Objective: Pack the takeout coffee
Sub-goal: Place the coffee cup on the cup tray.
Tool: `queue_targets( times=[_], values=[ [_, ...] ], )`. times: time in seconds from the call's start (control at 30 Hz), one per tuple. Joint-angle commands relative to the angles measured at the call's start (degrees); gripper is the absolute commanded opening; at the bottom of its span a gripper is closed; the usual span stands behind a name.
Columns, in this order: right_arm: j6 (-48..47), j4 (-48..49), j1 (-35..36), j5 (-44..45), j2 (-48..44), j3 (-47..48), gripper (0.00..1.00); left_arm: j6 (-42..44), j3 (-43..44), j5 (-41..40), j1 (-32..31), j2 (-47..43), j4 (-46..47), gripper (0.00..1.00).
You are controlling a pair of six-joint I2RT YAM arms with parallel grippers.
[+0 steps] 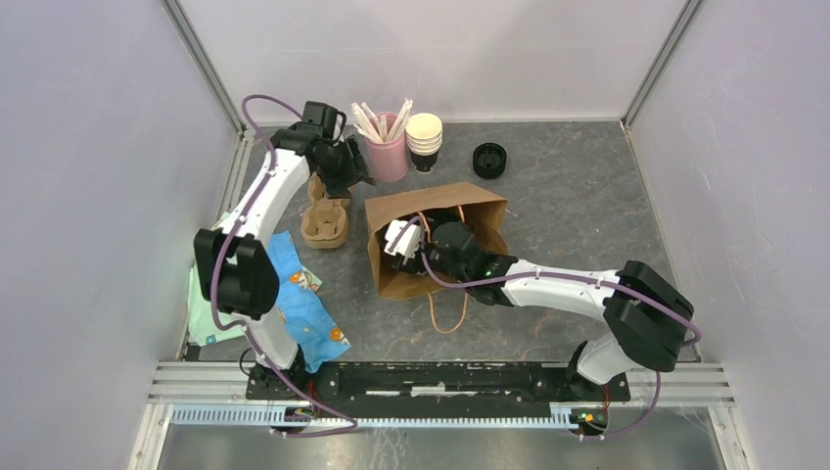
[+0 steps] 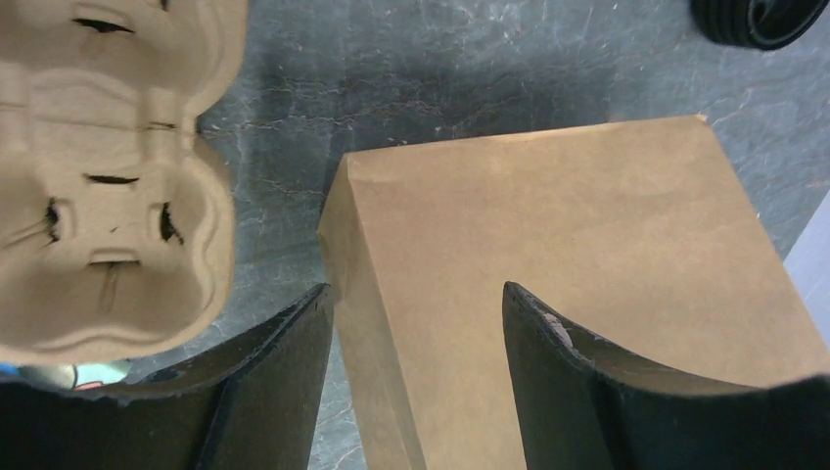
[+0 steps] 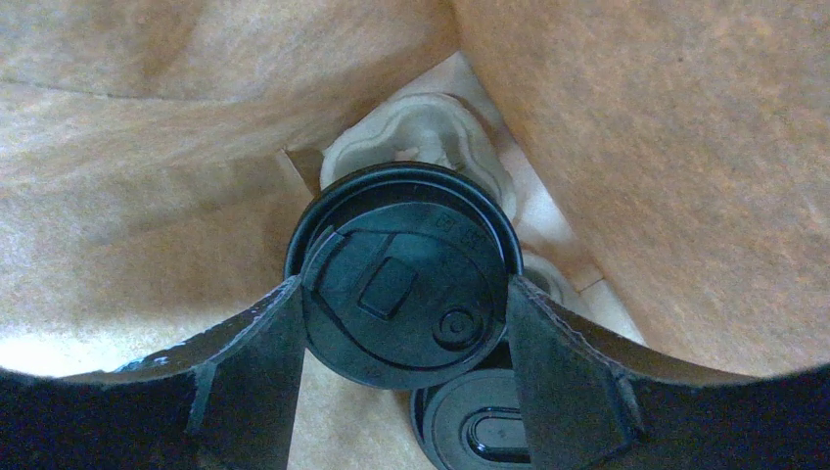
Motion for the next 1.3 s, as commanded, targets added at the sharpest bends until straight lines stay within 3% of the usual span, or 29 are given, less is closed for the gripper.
queue_targets(
  times=[0.0, 0.43, 0.77, 1.27],
  values=[
    [0.5, 0.9, -0.4, -0.6, 0.8, 3.7, 0.00, 5.0, 0.4, 6.5, 0.0, 2.0, 4.1, 0.70],
    [0.8, -0.2, -0.5, -0.2, 2.2, 6.3, 0.00, 7.3, -8.2, 10.0, -1.9, 5.2, 7.8, 0.59],
    [-2.2, -0.9, -0.5, 2.3, 3.6, 6.5, 0.00, 7.9, -12.0, 12.5, -3.2, 2.8, 9.5, 0.58],
    [-4.7, 5.5, -0.5, 5.9, 4.0, 2.7, 0.00, 6.3, -16.9, 15.2, -4.6, 0.7, 10.7, 0.57]
  ],
)
